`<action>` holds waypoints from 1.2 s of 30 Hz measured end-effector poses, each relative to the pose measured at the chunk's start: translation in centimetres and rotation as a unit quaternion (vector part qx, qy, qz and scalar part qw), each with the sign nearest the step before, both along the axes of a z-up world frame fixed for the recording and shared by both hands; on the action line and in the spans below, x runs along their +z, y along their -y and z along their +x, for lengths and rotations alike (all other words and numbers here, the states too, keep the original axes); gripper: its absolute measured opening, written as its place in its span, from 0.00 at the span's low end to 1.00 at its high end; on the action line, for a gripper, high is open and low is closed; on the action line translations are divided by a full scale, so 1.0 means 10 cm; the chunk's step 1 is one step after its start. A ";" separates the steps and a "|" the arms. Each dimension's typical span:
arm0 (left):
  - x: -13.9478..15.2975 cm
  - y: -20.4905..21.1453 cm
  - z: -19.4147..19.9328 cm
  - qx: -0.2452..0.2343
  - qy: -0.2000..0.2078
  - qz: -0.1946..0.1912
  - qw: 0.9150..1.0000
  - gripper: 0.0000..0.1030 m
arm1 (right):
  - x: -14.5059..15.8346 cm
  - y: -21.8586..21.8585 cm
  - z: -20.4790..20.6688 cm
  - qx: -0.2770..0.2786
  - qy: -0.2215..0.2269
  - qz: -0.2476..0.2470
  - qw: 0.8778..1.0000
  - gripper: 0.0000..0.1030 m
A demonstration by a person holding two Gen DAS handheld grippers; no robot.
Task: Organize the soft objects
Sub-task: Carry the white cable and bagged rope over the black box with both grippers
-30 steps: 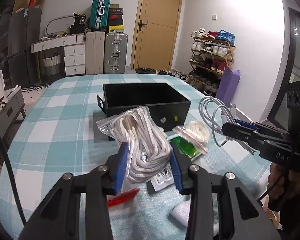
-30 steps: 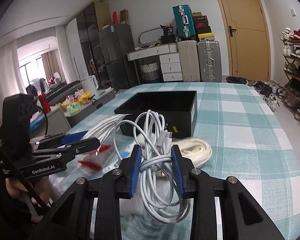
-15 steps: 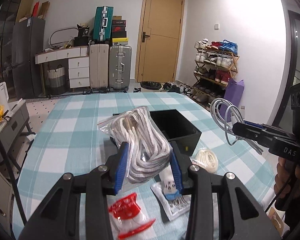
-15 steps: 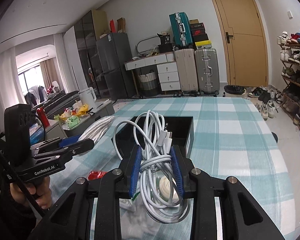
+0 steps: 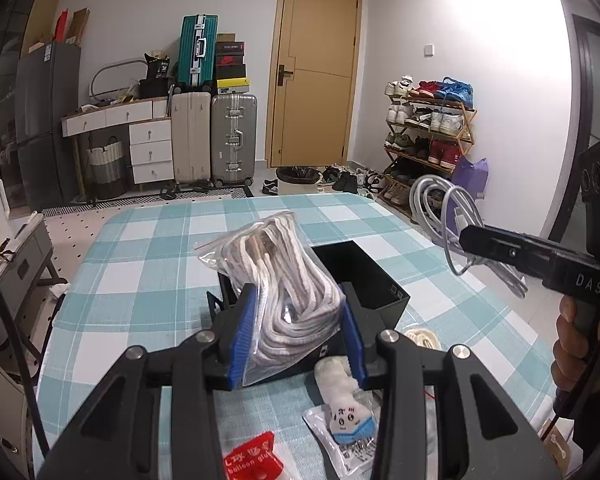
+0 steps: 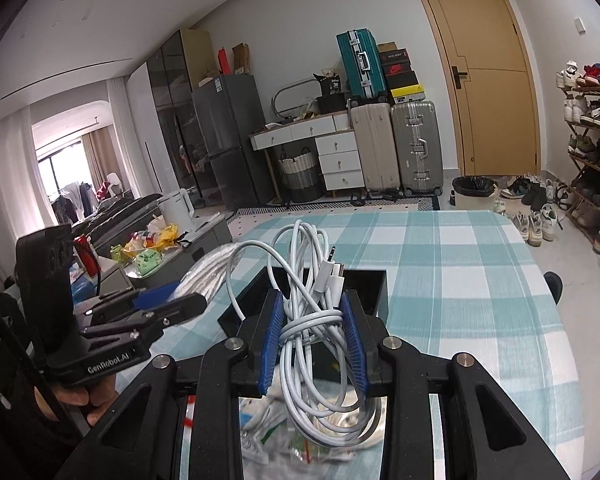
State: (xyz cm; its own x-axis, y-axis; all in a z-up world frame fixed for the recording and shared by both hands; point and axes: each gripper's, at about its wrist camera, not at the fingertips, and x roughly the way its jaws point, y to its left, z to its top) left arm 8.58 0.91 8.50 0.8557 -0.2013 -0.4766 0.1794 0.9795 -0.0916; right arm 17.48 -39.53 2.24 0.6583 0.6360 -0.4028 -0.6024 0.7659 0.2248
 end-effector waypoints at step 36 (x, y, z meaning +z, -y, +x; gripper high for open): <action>-0.33 0.12 0.69 -0.006 -0.038 0.025 0.999 0.38 | -0.52 -0.60 1.01 0.034 -0.066 -0.042 0.996 0.29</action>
